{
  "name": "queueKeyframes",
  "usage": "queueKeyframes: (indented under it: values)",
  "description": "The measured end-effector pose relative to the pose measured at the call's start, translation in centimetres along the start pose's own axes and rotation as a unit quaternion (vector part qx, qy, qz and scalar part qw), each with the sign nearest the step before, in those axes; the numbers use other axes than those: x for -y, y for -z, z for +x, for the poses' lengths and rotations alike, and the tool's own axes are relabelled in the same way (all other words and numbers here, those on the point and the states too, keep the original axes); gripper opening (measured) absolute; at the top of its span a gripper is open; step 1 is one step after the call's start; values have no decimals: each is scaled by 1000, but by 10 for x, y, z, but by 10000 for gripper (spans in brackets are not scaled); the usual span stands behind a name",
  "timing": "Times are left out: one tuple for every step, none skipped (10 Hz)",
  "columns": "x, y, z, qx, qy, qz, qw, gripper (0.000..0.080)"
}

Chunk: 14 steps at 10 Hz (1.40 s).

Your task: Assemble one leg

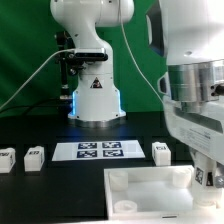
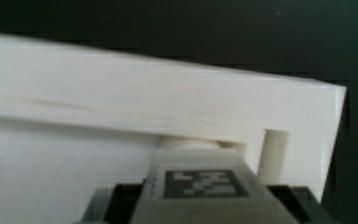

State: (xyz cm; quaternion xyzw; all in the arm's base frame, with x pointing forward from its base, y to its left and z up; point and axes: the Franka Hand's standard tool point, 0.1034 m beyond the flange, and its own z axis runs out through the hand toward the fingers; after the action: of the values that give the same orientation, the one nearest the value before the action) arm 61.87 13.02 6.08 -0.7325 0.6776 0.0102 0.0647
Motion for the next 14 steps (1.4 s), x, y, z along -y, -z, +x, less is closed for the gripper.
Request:
queueKeyframes:
  values:
    - [2, -1, 0, 3, -73, 5, 997, 274]
    - [5, -1, 2, 12, -145, 19, 989, 274]
    - [6, -1, 3, 18, -168, 29, 985, 274]
    - [5, -1, 3, 18, -157, 29, 987, 274]
    - [5, -2, 3, 18, -151, 28, 988, 355]
    - [5, -2, 3, 17, -134, 29, 990, 355]
    - [5, -1, 4, 17, -108, 29, 994, 553]
    - [3, 0, 6, 17, -47, 27, 998, 619]
    - [3, 2, 7, 13, 58, 27, 998, 619]
    - [2, 3, 6, 10, 126, 28, 992, 643]
    - [2, 1, 7, 9, 167, 27, 985, 648]
    - [2, 1, 8, 7, 213, 27, 977, 648]
    - [2, 1, 8, 6, 242, 27, 970, 649]
    - [2, 1, 8, 2, 298, 26, 954, 649]
